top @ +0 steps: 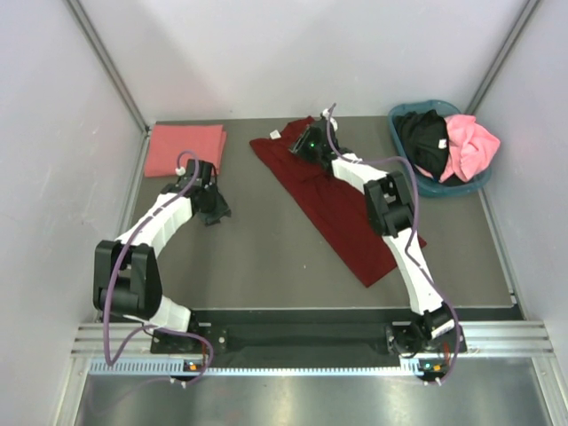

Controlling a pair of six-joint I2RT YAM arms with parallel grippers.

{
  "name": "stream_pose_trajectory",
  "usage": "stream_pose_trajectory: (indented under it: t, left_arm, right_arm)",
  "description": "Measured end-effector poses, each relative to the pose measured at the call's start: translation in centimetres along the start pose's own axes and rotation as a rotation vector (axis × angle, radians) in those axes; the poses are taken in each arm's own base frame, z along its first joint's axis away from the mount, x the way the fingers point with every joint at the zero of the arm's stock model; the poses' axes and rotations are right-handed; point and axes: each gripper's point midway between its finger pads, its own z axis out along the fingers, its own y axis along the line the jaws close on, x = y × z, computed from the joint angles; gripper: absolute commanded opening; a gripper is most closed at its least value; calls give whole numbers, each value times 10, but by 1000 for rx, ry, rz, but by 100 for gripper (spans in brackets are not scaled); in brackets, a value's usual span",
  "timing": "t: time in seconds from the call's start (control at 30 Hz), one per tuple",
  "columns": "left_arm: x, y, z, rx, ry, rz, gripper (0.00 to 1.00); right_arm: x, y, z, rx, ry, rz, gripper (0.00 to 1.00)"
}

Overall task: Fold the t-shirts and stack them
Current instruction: Fold the tshirt

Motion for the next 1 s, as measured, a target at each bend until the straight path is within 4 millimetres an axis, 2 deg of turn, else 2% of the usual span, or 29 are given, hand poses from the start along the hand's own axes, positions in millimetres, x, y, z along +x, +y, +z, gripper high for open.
stream_pose_trajectory:
  t: [0.1, 0.23, 0.3, 0.43, 0.47, 0.5, 0.57, 0.63, 0.7, 0.83, 0.93, 1.0]
  left_arm:
    - [1, -3, -2, 8, -3, 6, 45]
    - [3, -16, -14, 61, -14, 22, 45]
    - [6, -26, -21, 108, -8, 39, 46]
    - [20, -41, -26, 169, 28, 72, 48]
    - [24, -44, -25, 186, 40, 77, 48]
    - [30, -46, -25, 201, 58, 79, 48]
    - [39, -48, -24, 229, 90, 79, 48]
    - [44, -50, -24, 248, 114, 78, 48]
    - [46, -52, -25, 262, 123, 80, 48]
    - [40, -55, -26, 265, 120, 81, 48]
    - [28, -56, -28, 270, 97, 69, 48]
    - [21, -55, -29, 269, 83, 56, 47]
  right_arm:
    - [0, -1, -7, -15, 16, -51, 41]
    - [-2, 3, -43, -9, 56, -147, 46]
    - [-10, 12, -68, -16, 52, -198, 50]
    - [-45, 47, -135, -60, -22, -308, 50]
    - [-51, 52, -150, -63, -36, -330, 49]
    - [-55, 56, -164, -63, -47, -350, 41]
    - [-57, 56, -187, -52, -50, -387, 34]
    - [-46, 39, -204, -2, -16, -414, 22]
    - [-26, 9, -213, 75, 40, -431, 11]
    - [43, -85, -235, 300, 239, -461, 2]
    - [86, -141, -261, 444, 375, -472, 0]
    - [84, -140, -268, 456, 347, -482, 0]
